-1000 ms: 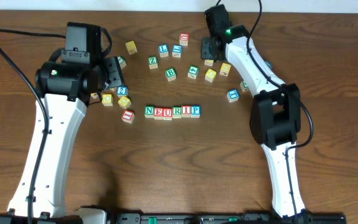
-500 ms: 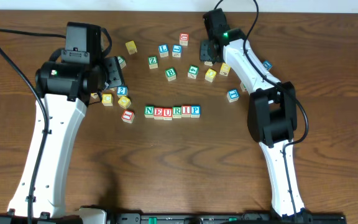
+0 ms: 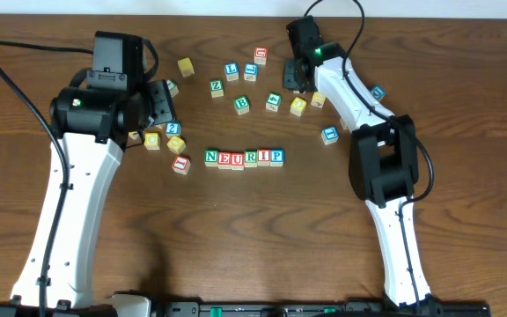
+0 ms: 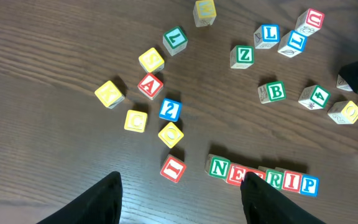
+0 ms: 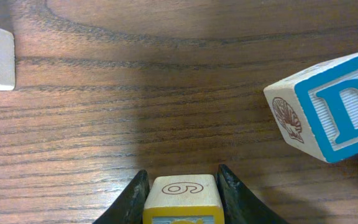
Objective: Spell out NEURIPS
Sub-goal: 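Lower the right gripper and close it on the yellow S block, then carry the yellow S block with the right gripper toward the P block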
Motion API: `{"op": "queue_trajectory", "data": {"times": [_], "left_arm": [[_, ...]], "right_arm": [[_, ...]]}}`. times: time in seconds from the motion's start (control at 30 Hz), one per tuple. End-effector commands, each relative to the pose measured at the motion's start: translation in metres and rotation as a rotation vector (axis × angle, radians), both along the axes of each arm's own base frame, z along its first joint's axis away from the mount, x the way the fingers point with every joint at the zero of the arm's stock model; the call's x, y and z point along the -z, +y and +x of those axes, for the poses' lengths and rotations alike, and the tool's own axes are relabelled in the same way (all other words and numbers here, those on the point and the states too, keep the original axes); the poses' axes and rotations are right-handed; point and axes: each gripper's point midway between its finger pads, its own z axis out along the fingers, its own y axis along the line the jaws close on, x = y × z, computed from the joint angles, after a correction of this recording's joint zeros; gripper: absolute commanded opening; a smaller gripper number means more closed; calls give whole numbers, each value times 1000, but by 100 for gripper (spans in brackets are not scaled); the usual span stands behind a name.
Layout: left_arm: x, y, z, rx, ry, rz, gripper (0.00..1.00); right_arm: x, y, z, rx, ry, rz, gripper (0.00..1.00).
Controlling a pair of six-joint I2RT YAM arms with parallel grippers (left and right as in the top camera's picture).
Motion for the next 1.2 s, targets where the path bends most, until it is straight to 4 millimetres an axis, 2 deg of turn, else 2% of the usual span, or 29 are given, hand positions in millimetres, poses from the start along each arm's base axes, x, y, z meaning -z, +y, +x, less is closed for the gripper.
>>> {"op": "queue_trajectory", "data": {"times": [0.0, 0.17, 0.3, 0.47, 0.53, 0.63, 0.7, 0.73, 0.8, 0.87, 1.0, 1.17], "left_arm": [[3, 4, 3, -4, 6, 20, 61], [3, 4, 3, -4, 7, 21, 61], [3, 4, 3, -4, 7, 21, 61], [3, 4, 3, -4, 7, 20, 60], [3, 4, 3, -4, 7, 20, 60], [3, 4, 3, -4, 7, 20, 61], [3, 4, 3, -4, 7, 20, 60], [3, 4, 3, -4, 7, 20, 60], [3, 4, 3, -4, 7, 20, 61], [3, 4, 3, -4, 7, 20, 60], [3, 4, 3, -4, 7, 20, 60], [3, 4, 3, -4, 7, 20, 60]], "right_arm": [[2, 0, 4, 6, -10, -7, 27], [-3, -1, 6, 8, -15, -5, 24], [-22, -2, 6, 10, -34, 2, 22], [-72, -4, 7, 0, -99, 17, 20], [-109, -5, 3, 0, -145, 33, 20], [-148, -7, -7, -4, -179, 47, 20], [-175, -6, -20, -38, -190, 55, 19], [-196, -8, -35, -57, -187, 61, 19], [-214, -15, -56, -62, -165, 58, 18], [-224, -20, -75, -65, -129, 52, 18], [-227, -27, -116, -83, -8, 53, 18], [-204, -36, -155, -87, 179, 4, 17]]}}
